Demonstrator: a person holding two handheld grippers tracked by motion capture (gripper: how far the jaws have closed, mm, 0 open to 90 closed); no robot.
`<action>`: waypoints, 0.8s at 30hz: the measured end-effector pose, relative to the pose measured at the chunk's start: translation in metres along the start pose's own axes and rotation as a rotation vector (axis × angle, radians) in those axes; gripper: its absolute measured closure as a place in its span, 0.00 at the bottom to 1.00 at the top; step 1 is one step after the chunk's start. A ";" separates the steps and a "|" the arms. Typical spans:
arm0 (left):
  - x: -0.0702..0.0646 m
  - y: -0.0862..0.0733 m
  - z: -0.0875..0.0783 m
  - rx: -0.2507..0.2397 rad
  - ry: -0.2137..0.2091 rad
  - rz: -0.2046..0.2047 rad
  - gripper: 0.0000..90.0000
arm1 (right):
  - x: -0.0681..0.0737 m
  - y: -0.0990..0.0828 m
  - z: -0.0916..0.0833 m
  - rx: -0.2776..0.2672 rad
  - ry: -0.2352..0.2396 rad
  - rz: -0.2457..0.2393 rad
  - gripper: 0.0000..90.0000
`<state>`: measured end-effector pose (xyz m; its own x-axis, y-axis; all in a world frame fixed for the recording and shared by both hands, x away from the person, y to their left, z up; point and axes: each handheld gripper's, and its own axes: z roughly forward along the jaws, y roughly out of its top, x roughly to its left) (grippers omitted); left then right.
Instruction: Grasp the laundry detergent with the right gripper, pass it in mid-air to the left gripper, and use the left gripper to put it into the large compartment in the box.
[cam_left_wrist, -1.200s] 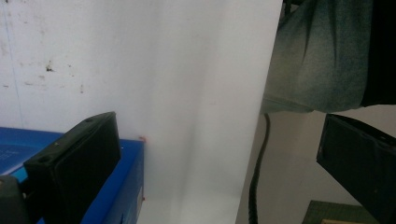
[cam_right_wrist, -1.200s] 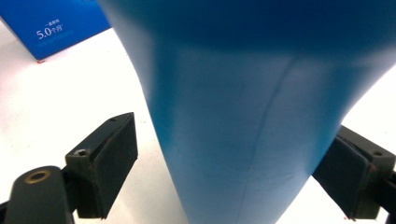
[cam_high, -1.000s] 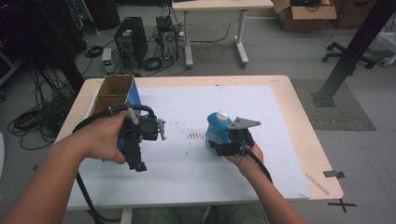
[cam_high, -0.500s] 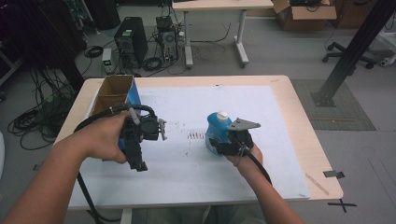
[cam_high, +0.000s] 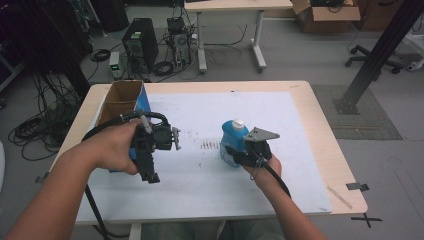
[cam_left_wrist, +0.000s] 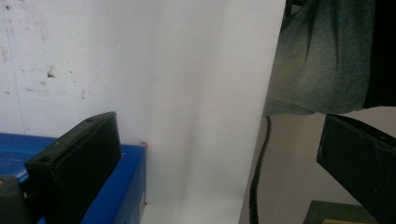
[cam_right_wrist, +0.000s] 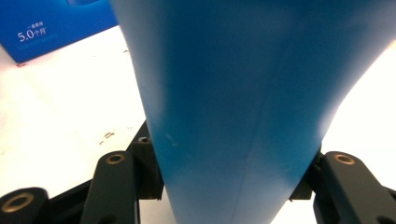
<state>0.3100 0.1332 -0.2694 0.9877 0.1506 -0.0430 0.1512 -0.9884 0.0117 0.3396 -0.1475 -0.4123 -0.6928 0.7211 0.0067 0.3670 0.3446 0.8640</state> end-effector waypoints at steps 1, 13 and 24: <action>0.000 0.001 0.000 -0.003 0.001 0.005 0.00 | 0.000 0.000 0.000 -0.001 0.001 -0.003 0.51; 0.001 0.003 -0.007 -0.005 0.007 -0.002 0.00 | -0.002 0.020 -0.021 -0.030 0.073 -0.090 0.51; -0.001 0.013 -0.019 -0.019 0.015 0.016 0.00 | 0.000 0.046 -0.050 0.000 0.235 -0.172 0.51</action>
<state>0.3117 0.1203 -0.2497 0.9905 0.1349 -0.0280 0.1358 -0.9902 0.0316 0.3252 -0.1616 -0.3471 -0.8696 0.4932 -0.0241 0.2312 0.4499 0.8626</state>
